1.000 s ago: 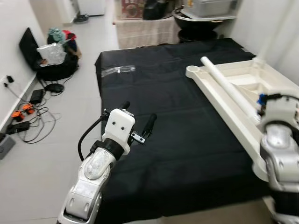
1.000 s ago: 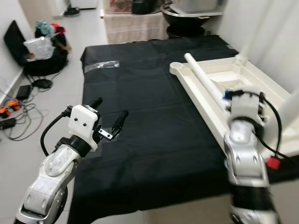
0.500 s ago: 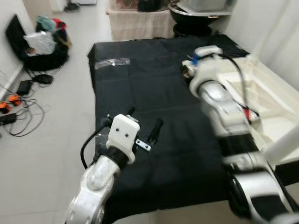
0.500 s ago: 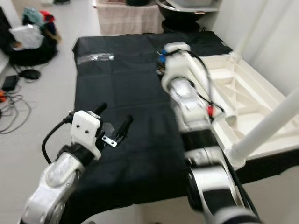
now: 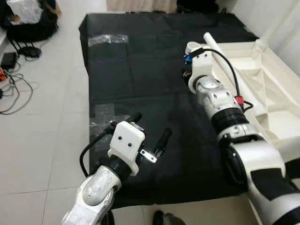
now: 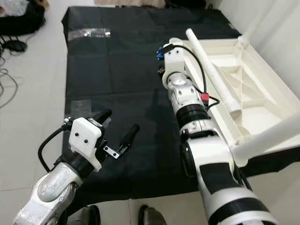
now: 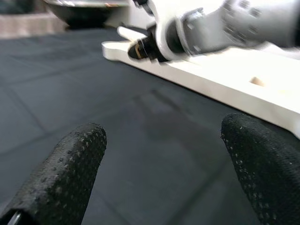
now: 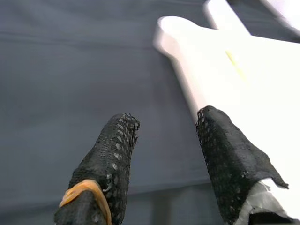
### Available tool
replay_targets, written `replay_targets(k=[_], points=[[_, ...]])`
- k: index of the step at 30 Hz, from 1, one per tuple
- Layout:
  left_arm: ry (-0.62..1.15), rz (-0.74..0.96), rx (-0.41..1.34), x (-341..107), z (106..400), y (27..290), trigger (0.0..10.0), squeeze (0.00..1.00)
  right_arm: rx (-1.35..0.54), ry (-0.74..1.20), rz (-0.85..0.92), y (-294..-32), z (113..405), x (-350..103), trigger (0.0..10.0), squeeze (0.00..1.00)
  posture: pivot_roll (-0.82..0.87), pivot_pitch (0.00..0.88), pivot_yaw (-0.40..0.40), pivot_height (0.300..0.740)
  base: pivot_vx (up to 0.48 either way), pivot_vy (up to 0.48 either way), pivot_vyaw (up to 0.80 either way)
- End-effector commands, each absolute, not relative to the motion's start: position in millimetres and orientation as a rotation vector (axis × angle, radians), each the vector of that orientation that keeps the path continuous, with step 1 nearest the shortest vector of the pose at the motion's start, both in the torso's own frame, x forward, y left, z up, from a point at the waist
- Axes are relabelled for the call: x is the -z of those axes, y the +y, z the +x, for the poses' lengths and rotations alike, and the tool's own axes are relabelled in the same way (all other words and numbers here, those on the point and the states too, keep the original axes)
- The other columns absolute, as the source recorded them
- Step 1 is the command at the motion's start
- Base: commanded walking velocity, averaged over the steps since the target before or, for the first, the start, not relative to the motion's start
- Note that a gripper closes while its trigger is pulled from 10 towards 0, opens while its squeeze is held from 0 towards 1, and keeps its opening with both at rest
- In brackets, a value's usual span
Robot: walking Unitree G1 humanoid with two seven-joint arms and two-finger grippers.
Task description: Building children table
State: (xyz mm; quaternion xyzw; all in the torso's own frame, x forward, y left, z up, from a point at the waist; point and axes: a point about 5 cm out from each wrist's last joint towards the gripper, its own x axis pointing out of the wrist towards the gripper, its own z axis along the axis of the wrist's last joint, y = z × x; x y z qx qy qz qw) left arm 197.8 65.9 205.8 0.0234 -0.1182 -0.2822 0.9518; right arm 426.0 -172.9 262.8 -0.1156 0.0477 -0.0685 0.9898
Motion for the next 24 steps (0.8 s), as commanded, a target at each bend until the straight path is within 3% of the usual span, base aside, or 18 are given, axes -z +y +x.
replay_targets(k=[1, 7, 8, 24], points=[[-0.219, 0.047, 0.586, -206, 191, 66, 10.0, 0.0, 0.213, 0.072, -0.248, -191, 426, -269, 10.0, 1.0, 0.06, 0.293, -0.114, 0.74, 0.0, 0.0, 0.0], [-0.204, 0.055, 0.584, -206, 189, 69, 10.0, 0.0, 0.277, 0.069, -0.253, -209, 424, -272, 10.0, 1.0, 0.06, 0.297, -0.103, 0.74, 0.0, 0.0, 0.0], [-0.197, 0.058, 0.582, -206, 188, 70, 10.0, 0.0, 0.293, 0.075, -0.249, -214, 423, -272, 10.0, 0.02, 0.05, 0.297, -0.102, 0.74, 0.0, 0.0, 0.0], [-0.177, 0.081, 0.564, -208, 185, 75, 10.0, 0.0, 0.199, 0.205, -0.2, -214, 420, -239, 10.0, 0.0, 0.06, 0.264, -0.085, 0.74, 0.0, 0.0, 0.0]])
